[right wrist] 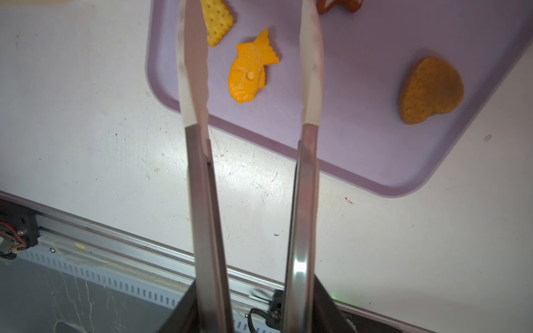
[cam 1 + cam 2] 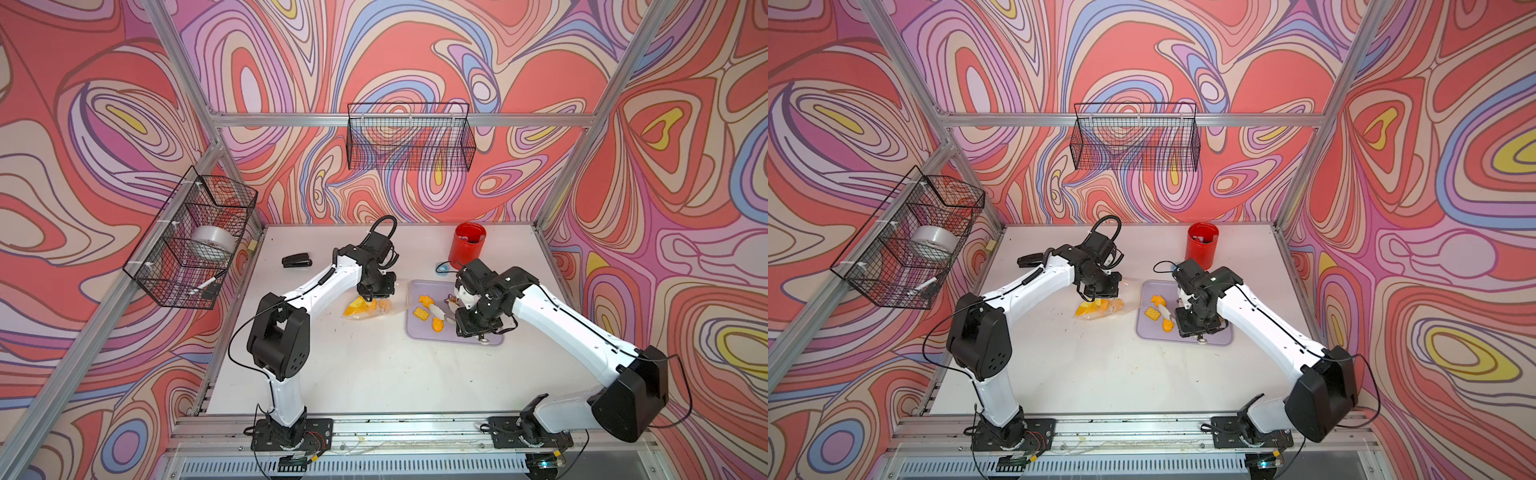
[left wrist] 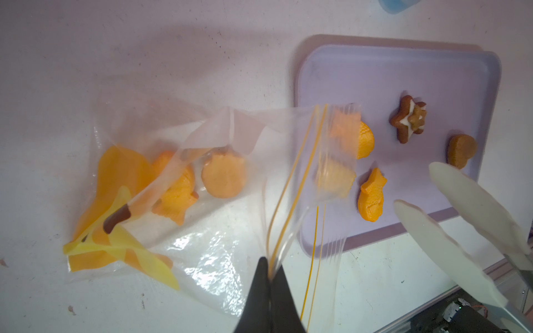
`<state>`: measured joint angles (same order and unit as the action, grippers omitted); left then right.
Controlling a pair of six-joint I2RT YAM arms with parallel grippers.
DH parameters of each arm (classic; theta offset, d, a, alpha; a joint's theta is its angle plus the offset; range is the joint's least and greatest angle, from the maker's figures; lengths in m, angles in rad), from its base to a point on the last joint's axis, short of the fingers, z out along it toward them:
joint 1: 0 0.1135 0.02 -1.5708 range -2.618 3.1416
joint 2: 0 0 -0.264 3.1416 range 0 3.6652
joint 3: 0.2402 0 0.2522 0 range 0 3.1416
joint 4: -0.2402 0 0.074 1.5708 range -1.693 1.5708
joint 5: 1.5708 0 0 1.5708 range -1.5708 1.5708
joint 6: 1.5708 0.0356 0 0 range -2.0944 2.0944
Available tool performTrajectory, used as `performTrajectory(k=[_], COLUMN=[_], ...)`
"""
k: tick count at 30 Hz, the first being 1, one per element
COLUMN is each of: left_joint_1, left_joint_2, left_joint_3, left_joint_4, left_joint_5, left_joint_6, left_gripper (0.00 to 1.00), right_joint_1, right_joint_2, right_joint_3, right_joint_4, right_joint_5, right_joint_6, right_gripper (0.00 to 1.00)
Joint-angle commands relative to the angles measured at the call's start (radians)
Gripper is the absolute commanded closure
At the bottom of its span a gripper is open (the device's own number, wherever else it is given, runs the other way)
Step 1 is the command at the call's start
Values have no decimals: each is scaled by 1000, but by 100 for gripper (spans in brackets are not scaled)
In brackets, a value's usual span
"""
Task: Put the cookies into a resealable bag to prevent moisture
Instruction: Pick up the cookie from the tray.
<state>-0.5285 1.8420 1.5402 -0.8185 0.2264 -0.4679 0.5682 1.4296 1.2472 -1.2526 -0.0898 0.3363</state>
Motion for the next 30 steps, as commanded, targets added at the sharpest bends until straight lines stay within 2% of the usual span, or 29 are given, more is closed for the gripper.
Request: performTrajectory(k=[1, 7, 15, 21, 30], left_joint_1=[5, 5, 5, 4, 4], left_joint_2=[-33, -23, -15, -21, -32], left_joint_3=[-19, -16, -13, -11, -15], left_joint_4=[-9, -2, -2, -7, -13], left_joint_5=[-17, -8, -1, -4, -11], left_joint_6=[-9, -6, -3, 2, 4], left_gripper=[100, 100, 100, 100, 100], right_joint_1=[33, 64, 62, 62, 61], right_joint_2=[32, 84, 73, 67, 124], right_joint_3=[-15, -14, 13, 4, -24], right_joint_4=[31, 6, -128, -66, -9], right_joint_5=[27, 34, 155, 81, 61], right_joint_6=[74, 97, 64, 44, -19], right_gripper=[54, 53, 54, 54, 56])
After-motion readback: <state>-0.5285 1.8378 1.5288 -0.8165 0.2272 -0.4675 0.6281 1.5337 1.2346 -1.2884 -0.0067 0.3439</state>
